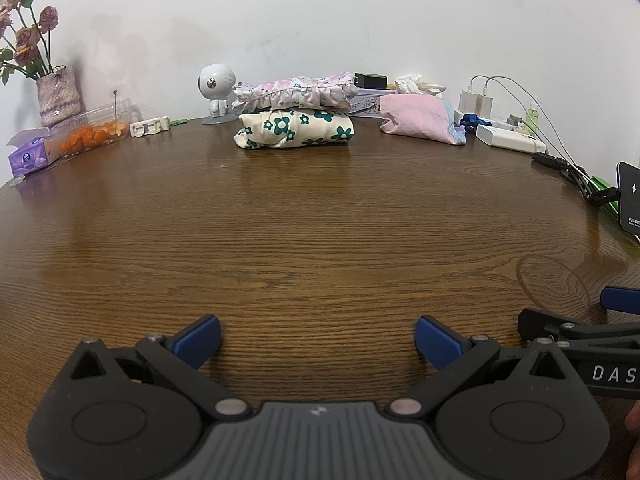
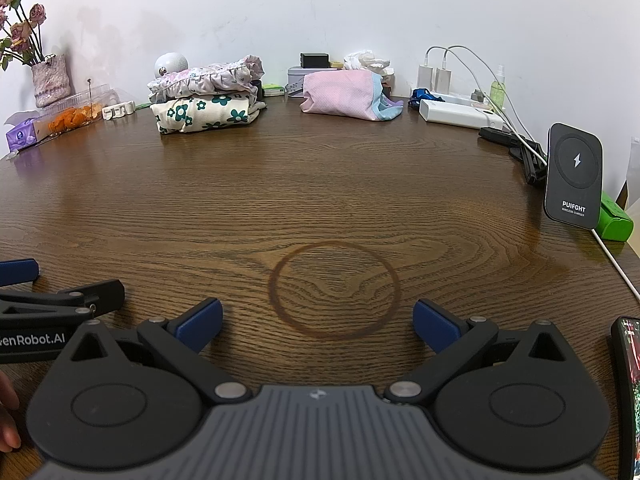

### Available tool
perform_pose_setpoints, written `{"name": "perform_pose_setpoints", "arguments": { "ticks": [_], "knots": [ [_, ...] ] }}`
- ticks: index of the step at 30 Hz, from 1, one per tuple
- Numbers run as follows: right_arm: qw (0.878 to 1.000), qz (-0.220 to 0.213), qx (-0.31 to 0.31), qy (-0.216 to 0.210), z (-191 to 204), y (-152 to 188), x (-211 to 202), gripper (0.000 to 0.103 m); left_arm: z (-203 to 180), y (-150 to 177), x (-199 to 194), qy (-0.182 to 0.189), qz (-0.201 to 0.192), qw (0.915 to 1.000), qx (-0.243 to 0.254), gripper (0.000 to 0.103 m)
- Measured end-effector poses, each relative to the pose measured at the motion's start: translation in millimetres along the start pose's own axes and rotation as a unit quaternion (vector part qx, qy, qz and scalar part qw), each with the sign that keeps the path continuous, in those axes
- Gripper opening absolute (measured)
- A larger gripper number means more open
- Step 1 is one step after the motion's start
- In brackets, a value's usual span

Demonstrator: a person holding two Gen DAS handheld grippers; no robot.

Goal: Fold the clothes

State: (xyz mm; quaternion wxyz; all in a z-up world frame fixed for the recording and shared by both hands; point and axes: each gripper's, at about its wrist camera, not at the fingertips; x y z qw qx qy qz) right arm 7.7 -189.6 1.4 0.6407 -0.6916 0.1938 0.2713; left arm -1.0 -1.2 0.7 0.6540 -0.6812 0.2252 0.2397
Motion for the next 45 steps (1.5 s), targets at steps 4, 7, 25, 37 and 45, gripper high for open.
{"name": "perform_pose_setpoints", "arguments": {
  "ticks": [4,7,25,37,45],
  "knots": [
    [1.000,0.000,0.000,0.000,0.1,0.1,-0.1,0.103,0.0,0.0,0.0,0.000,0.000,1.0000,0.000,0.103],
    [1.000,0.000,0.000,0.000,0.1,0.1,-0.2,0.103,0.1,0.0,0.1,0.000,0.000,1.0000,0.000,0.103],
    [1.000,0.001,-0.001,0.000,1.2,-0.2,0.4,0.103,-0.6,0.2,-0.3,-0.002,-0.001,1.0000,0.001,0.103],
    [1.000,0.002,-0.003,-0.001,0.1,0.0,0.6,0.103,0.1,0.8,-1.4,-0.005,-0.001,1.0000,-0.004,0.103],
    [1.000,0.003,-0.003,-0.003,-0.2,-0.8,1.2,0.103,-0.9,-0.9,0.6,-0.006,0.000,1.0000,-0.004,0.103]
  ]
}}
Point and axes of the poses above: each gripper's, at about its wrist camera, not at the fingertips, and x roughly the way its jaws point, z to its left, y to its underside, and after that the axes turned 3 degrees about -x, right-handed
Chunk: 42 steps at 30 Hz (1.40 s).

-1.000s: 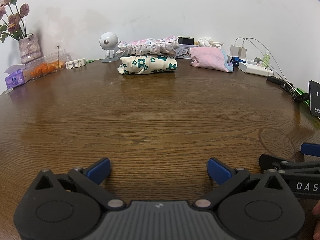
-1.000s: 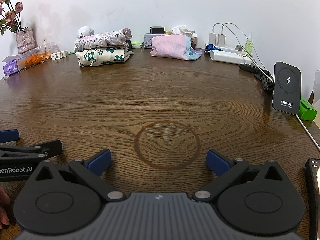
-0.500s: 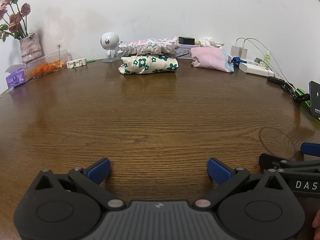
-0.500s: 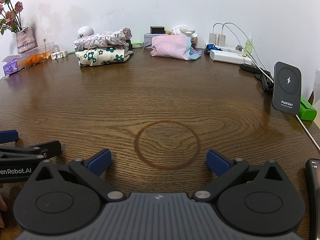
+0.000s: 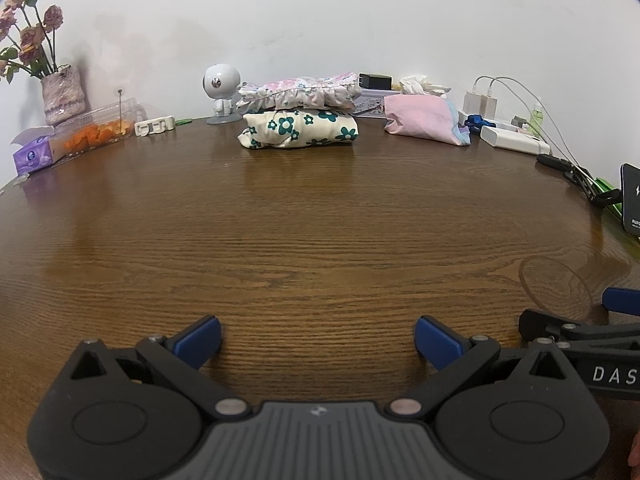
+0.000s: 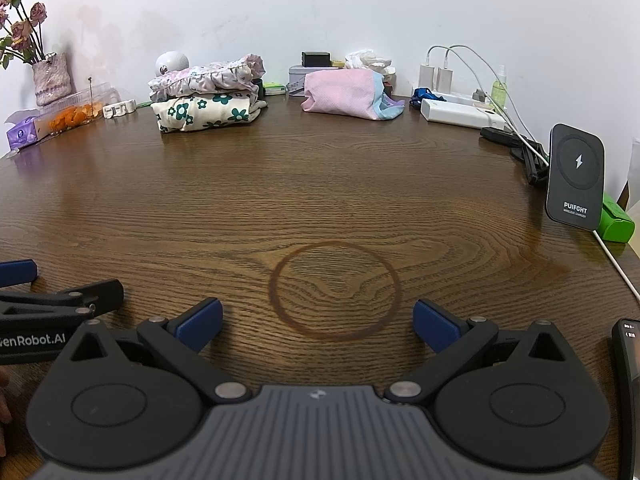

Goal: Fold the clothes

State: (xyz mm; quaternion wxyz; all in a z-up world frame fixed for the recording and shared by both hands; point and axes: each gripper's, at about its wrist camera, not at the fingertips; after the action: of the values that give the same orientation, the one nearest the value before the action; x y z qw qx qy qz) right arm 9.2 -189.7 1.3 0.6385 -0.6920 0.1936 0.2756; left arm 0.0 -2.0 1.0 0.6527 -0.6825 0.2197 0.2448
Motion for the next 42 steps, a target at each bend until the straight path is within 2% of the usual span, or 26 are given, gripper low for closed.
{"name": "perform_pose_setpoints", "arguments": {
  "ticks": [42],
  "knots": [
    [1.000,0.000,-0.003,-0.005,1.3,-1.2,-0.5,0.103,-0.6,1.0,-0.1,0.004,0.001,1.0000,0.004,0.103]
  ]
}}
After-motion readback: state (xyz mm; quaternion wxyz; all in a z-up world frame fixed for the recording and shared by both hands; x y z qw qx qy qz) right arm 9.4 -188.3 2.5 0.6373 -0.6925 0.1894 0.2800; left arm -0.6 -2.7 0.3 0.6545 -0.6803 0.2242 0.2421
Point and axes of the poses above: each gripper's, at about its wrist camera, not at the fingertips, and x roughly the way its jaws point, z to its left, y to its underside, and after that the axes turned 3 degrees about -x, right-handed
